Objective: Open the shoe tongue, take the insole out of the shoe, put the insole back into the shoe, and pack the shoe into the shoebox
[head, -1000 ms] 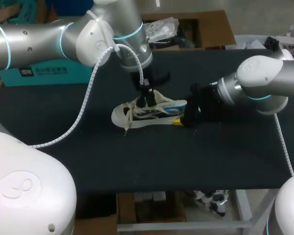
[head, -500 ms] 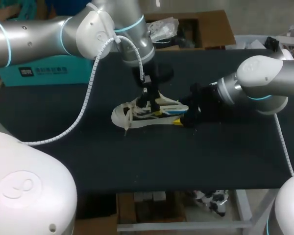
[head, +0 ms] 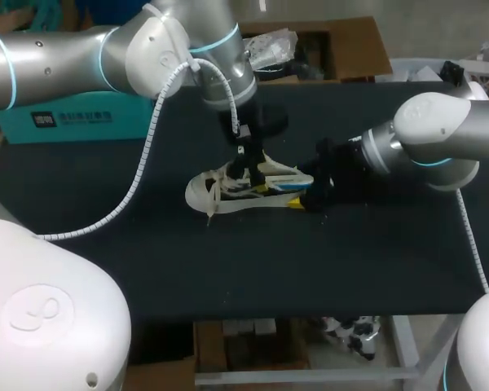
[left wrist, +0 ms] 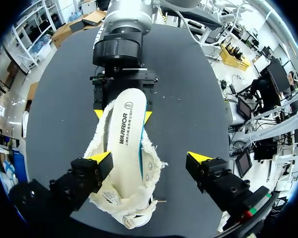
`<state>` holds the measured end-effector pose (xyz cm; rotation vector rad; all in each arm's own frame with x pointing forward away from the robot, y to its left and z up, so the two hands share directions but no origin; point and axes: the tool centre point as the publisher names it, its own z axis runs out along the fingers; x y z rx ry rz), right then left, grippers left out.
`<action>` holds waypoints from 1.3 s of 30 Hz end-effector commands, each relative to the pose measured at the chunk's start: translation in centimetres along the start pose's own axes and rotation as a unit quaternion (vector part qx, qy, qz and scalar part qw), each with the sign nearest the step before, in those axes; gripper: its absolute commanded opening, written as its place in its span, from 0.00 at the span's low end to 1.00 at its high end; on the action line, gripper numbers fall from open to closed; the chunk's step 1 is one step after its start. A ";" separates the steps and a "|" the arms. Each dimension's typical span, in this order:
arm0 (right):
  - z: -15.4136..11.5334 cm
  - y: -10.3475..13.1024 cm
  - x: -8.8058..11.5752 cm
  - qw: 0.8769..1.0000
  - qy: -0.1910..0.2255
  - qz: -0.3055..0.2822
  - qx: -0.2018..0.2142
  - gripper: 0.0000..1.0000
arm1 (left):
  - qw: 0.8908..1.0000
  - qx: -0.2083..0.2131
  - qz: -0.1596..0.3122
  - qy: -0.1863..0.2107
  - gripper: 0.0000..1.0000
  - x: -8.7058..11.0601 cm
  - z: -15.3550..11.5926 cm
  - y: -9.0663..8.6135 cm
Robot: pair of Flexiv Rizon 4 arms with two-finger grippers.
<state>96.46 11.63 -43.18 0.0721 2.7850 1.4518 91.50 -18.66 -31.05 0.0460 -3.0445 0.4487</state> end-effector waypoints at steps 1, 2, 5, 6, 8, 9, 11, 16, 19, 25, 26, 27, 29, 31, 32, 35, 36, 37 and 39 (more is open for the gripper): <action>0.8 -0.8 -0.3 1.000 0.000 -0.001 -0.002 0.00 | 1.000 0.001 0.000 -0.001 1.00 0.1 0.1 0.0; 0.8 -0.8 -0.3 1.000 0.000 -0.001 -0.002 0.00 | 1.000 0.001 0.000 -0.001 1.00 0.1 0.1 0.0; 0.8 -0.8 -0.3 1.000 0.000 -0.001 -0.002 0.00 | 0.999 0.008 -0.007 -0.049 1.00 -0.3 0.2 -0.4; 0.8 -0.8 -0.3 1.000 0.000 -0.001 -0.002 0.00 | 0.999 0.021 0.002 -0.037 1.00 -0.4 0.1 -0.6; 0.8 -0.8 -0.3 1.000 0.000 -0.001 -0.002 0.00 | 0.997 0.034 0.005 -0.074 1.00 -0.3 -0.1 -0.9; 0.8 -0.8 -0.3 1.000 0.000 -0.001 -0.002 0.00 | 0.997 0.042 0.003 -0.069 1.00 -0.3 -0.2 -1.1; 0.8 -0.8 -0.3 1.000 0.000 -0.001 -0.002 0.00 | 0.995 0.050 0.013 -0.086 1.00 0.0 -0.3 -1.4; 0.8 -0.8 -0.3 1.000 0.000 -0.001 -0.002 0.00 | 0.990 0.048 0.038 -0.127 1.00 0.9 0.6 -2.0; 0.8 -0.8 -0.3 1.000 0.000 -0.001 -0.002 0.00 | 0.985 0.038 0.045 -0.164 1.00 0.9 1.5 -2.6; 0.8 -0.8 -0.3 1.000 0.000 -0.001 -0.002 0.00 | 0.972 0.043 0.064 -0.221 0.99 0.3 2.8 -3.6; 0.8 -0.8 -0.3 1.000 0.000 -0.001 -0.002 0.00 | 0.971 0.049 0.069 -0.224 0.99 0.2 3.0 -3.7; 0.8 -0.8 -0.3 1.000 0.000 -0.001 -0.002 0.00 | 0.970 0.047 0.072 -0.229 0.98 0.1 3.2 -3.8; 0.8 -0.8 -0.3 1.000 0.000 -0.001 -0.002 0.00 | 0.969 0.045 0.073 -0.232 0.92 -0.1 3.6 -4.0; 0.8 -0.8 -0.3 1.000 0.000 -0.001 -0.002 0.00 | 0.968 0.048 0.076 -0.235 0.85 -0.2 3.9 -4.0; 0.8 -0.8 -0.3 1.000 0.000 -0.001 -0.002 0.00 | 0.967 0.045 0.077 -0.240 0.81 -0.2 4.1 -4.0; 0.8 -0.8 -0.3 1.000 0.000 -0.001 -0.002 0.00 | 0.965 0.048 0.076 -0.245 0.73 -0.6 4.5 -4.1; 0.8 -0.8 -0.3 1.000 0.000 -0.001 -0.002 0.00 | 0.965 0.048 0.077 -0.246 0.73 -0.7 4.6 -4.2; 0.8 -0.8 -0.3 1.000 0.000 -0.001 -0.002 0.00 | 0.965 0.050 0.076 -0.245 0.69 -0.9 4.6 -4.2; 0.8 -0.8 -0.3 1.000 0.000 -0.001 -0.002 0.00 | 0.964 0.047 0.077 -0.251 0.55 -1.2 4.8 -4.3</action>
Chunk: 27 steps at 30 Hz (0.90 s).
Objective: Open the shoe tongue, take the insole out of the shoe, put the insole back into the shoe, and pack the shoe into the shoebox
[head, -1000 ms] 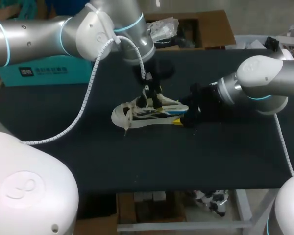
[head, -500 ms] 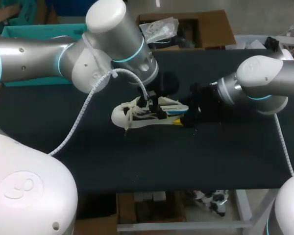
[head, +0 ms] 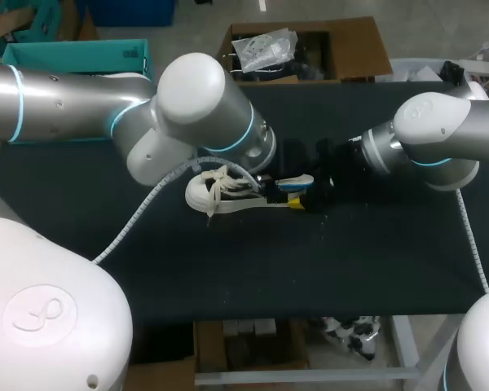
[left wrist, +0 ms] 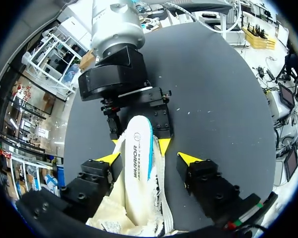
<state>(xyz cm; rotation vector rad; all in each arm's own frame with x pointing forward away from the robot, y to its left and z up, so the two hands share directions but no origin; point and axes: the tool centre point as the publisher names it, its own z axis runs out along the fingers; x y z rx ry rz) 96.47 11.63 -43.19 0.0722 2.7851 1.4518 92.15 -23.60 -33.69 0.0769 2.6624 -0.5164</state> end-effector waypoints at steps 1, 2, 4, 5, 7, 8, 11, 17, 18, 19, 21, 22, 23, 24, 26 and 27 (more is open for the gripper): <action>0.8 -0.8 -0.3 1.000 0.000 -0.001 -0.002 0.00 | 1.000 0.000 -0.002 -0.016 0.54 -0.1 1.1 -0.1; 0.8 -0.8 -0.3 1.000 0.000 -0.001 -0.002 0.00 | 1.000 -0.002 0.000 -0.020 0.54 -0.2 1.2 -0.1; 0.8 -0.8 -0.3 1.000 0.000 -0.001 -0.002 0.00 | 1.000 -0.001 -0.001 -0.020 0.55 -0.2 1.4 0.0; 0.8 -0.8 -0.3 1.000 0.000 -0.001 -0.002 0.00 | 1.000 -0.001 -0.001 -0.021 0.55 -0.3 1.5 0.0; 0.8 -0.8 -0.3 1.000 0.000 -0.001 -0.002 0.00 | 1.000 0.000 -0.001 -0.018 0.55 -0.3 1.7 0.0; 0.8 -0.8 -0.3 1.000 0.000 -0.001 -0.002 0.00 | 1.000 0.002 0.000 -0.018 0.56 -0.3 1.8 0.0; 0.8 -0.8 -0.3 1.000 0.000 -0.001 -0.002 0.00 | 1.000 0.006 0.000 -0.018 0.55 -0.1 2.0 0.0; 0.8 -0.8 -0.3 1.000 0.000 -0.001 -0.002 0.00 | 1.000 0.005 -0.006 -0.026 0.49 -0.5 2.5 -0.3; 0.8 -0.8 -0.3 1.000 0.000 -0.001 -0.002 0.00 | 1.000 0.004 -0.010 -0.030 0.49 -0.6 2.6 -0.3; 0.8 -0.8 -0.3 1.000 0.000 -0.001 -0.002 0.00 | 0.999 0.002 -0.010 -0.031 0.49 -0.7 2.7 -0.3; 0.8 -0.8 -0.3 1.000 0.000 -0.001 -0.002 0.00 | 0.999 -0.001 -0.013 -0.035 0.49 -0.9 2.9 -0.4; 0.8 -0.8 -0.3 1.000 0.000 -0.001 -0.002 0.00 | 0.999 -0.001 -0.013 -0.034 0.49 -0.9 3.0 -0.4; 0.8 -0.8 -0.3 1.000 0.000 -0.001 -0.002 0.00 | 0.999 0.000 -0.013 -0.034 0.49 -0.9 3.0 -0.4; 0.8 -0.8 -0.3 1.000 0.000 -0.001 -0.002 0.00 | 0.999 0.000 -0.013 -0.036 0.49 -1.0 3.0 -0.5; 0.8 -0.8 -0.3 1.000 0.000 -0.001 -0.002 0.00 | 0.999 0.001 -0.019 -0.038 0.46 -1.2 3.0 -0.6; 0.8 -0.8 -0.3 1.000 0.000 -0.001 -0.002 0.00 | 0.999 0.001 -0.019 -0.039 0.44 -1.3 3.1 -0.6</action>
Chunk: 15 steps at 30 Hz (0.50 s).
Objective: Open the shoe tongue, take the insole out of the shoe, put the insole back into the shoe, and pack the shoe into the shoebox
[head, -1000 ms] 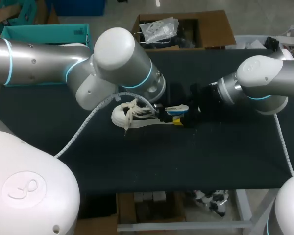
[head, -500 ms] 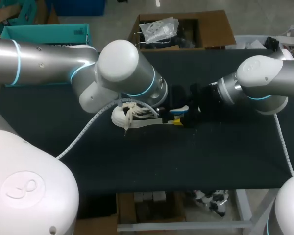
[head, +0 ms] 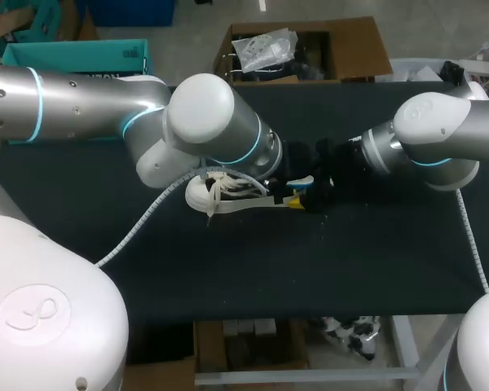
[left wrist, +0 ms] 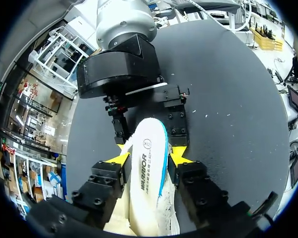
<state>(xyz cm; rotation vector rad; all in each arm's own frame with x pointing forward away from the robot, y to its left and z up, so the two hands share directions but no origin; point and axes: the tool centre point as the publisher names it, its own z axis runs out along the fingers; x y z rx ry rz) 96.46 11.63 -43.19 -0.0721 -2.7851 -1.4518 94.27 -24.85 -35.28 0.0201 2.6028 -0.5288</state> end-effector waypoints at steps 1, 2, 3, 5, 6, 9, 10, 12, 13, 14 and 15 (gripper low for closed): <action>0.8 -0.8 -0.3 1.000 0.000 -0.001 -0.002 0.00 | 1.000 -0.002 -0.005 -0.008 0.43 -0.2 0.5 -0.3; 0.8 -0.8 -0.3 1.000 0.000 -0.001 -0.002 0.00 | 1.000 -0.004 -0.007 -0.010 0.42 -0.3 0.5 -0.3; 0.8 -0.8 -0.3 1.000 0.000 -0.001 -0.002 0.00 | 1.000 -0.004 -0.007 -0.010 0.41 -0.4 0.6 -0.3; 0.8 -0.8 -0.3 1.000 0.000 -0.001 -0.002 0.00 | 1.000 -0.004 -0.010 -0.012 0.38 -0.5 0.6 -0.4; 0.8 -0.8 -0.3 1.000 0.000 -0.001 -0.002 0.00 | 1.000 -0.005 -0.010 -0.013 0.37 -0.6 0.6 -0.4; 0.8 -0.8 -0.3 1.000 0.000 -0.001 -0.002 0.00 | 1.000 -0.007 -0.013 -0.015 0.32 -0.8 0.7 -0.4; 0.8 -0.8 -0.3 1.000 0.000 -0.001 -0.002 0.00 | 1.000 -0.007 -0.015 -0.016 0.30 -0.9 0.8 -0.4; 0.8 -0.8 -0.3 1.000 0.000 -0.001 -0.002 0.00 | 1.000 -0.006 -0.016 -0.017 0.28 -0.9 0.7 -0.4; 0.8 -0.8 -0.3 1.000 0.000 -0.001 -0.002 0.00 | 1.000 -0.006 -0.017 -0.018 0.27 -1.0 0.7 -0.4; 0.8 -0.8 -0.3 1.000 0.000 -0.001 -0.002 0.00 | 1.000 -0.006 -0.018 -0.020 0.25 -1.0 0.7 -0.4; 0.8 -0.8 -0.3 1.000 0.000 -0.001 -0.002 0.00 | 1.000 -0.006 -0.018 -0.021 0.23 -1.1 0.7 -0.4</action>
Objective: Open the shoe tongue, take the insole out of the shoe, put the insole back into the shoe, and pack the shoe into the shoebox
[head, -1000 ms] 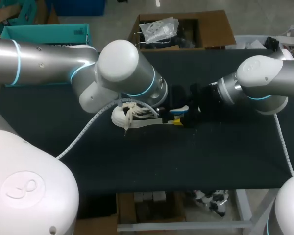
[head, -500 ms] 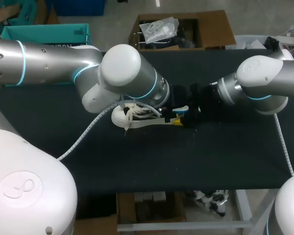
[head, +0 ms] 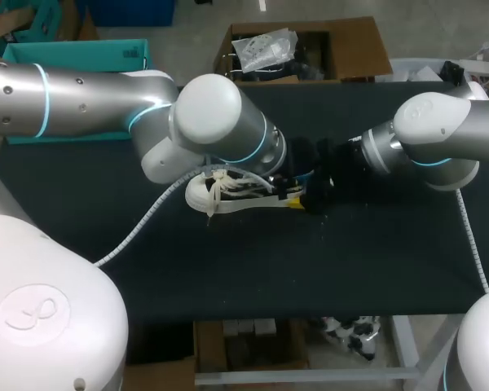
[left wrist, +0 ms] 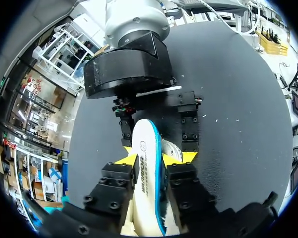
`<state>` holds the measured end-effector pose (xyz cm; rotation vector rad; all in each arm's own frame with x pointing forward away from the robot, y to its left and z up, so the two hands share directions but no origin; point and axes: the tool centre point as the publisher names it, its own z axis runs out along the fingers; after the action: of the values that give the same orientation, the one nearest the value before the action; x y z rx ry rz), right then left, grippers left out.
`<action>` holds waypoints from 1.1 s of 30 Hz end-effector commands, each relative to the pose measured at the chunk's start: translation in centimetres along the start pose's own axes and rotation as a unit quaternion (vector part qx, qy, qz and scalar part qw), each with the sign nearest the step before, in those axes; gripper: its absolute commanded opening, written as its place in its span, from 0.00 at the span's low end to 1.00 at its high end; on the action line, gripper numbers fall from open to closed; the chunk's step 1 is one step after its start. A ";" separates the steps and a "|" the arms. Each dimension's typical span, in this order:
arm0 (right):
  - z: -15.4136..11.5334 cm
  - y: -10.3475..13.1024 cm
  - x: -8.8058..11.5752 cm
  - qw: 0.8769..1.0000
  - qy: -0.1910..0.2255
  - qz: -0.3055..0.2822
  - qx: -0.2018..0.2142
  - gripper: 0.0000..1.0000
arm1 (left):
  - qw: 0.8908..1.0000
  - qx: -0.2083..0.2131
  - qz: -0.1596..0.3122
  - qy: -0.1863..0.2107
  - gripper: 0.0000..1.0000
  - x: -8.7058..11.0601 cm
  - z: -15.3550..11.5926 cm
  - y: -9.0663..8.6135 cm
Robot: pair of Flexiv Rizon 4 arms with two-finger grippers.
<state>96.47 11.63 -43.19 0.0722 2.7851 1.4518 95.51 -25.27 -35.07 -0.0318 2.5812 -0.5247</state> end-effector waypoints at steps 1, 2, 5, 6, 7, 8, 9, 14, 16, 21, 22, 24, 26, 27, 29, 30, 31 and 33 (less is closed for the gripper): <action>0.8 -0.8 -0.3 1.000 0.000 -0.001 -0.002 0.00 | 1.000 -0.001 -0.005 -0.008 0.19 0.0 0.1 0.0; 0.8 -0.8 -0.3 1.000 0.000 -0.001 -0.002 0.00 | 1.000 -0.001 -0.007 -0.009 0.12 -0.1 0.1 0.0; 0.8 -0.8 -0.3 1.000 0.000 -0.001 -0.002 0.00 | 1.000 0.009 -0.016 -0.007 0.00 -0.3 -0.3 0.3; 0.8 -0.8 -0.3 1.000 0.000 -0.001 -0.002 0.00 | 1.000 0.014 -0.019 -0.006 0.00 -0.4 -0.6 0.4; 0.8 -0.8 -0.3 1.000 0.000 -0.001 -0.002 0.00 | 0.999 0.023 -0.022 -0.009 0.00 -0.4 -1.1 0.5; 0.8 -0.8 -0.3 1.000 0.000 -0.001 -0.002 0.00 | 0.999 0.029 -0.021 -0.008 0.00 -0.4 -1.4 0.4; 0.8 -0.8 -0.3 1.000 0.000 -0.001 -0.002 0.00 | 0.999 0.040 -0.022 -0.011 0.00 -0.4 -2.1 0.4; 0.8 -0.8 -0.3 1.000 0.000 -0.001 -0.002 0.00 | 0.996 0.085 -0.020 -0.022 0.00 -0.2 -4.9 0.1; 0.8 -0.8 -0.3 1.000 0.000 -0.001 -0.002 0.00 | 0.994 0.105 -0.021 -0.018 0.00 -0.1 -5.6 -0.1; 0.6 -0.5 -0.7 1.000 0.001 0.003 0.009 0.00 | 0.986 0.164 -0.025 -0.010 0.00 0.0 -8.1 -0.9; 0.5 -0.5 -0.8 1.000 0.001 0.003 0.009 0.00 | 0.984 0.176 -0.029 -0.008 0.00 0.0 -8.5 -1.1; 0.3 -0.4 -1.0 1.000 0.000 0.009 0.013 0.17 | 0.979 0.202 -0.034 -0.002 0.00 -0.1 -9.4 -1.6; 0.1 -0.4 -1.1 1.000 0.001 0.009 0.014 1.00 | 0.972 0.232 -0.039 0.003 0.00 -0.2 -10.3 -2.2; 0.0 -0.3 -1.1 1.000 0.001 0.009 0.014 1.00 | 0.969 0.242 -0.041 -0.001 0.00 -0.3 -10.7 -2.5; -0.3 -0.4 -1.2 1.000 0.000 0.011 0.015 1.00 | 0.963 0.267 -0.043 0.003 0.00 -0.3 -11.3 -3.3; -0.4 -0.4 -1.2 1.000 -0.001 0.012 0.015 1.00 | 0.959 0.278 -0.046 0.002 0.00 -0.3 -11.6 -3.7; -0.6 -0.5 -1.1 1.000 -0.002 0.017 0.018 1.00 | 0.955 0.293 -0.047 0.007 0.00 -0.4 -11.9 -4.1; -1.0 -0.8 -1.0 1.000 -0.003 0.019 0.020 1.00 | 0.946 0.319 -0.054 0.011 0.00 -0.6 -12.5 -4.9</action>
<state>97.41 10.83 -43.13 0.1316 2.8203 1.4024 89.78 -25.69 -23.57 -0.0373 2.3856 -1.1413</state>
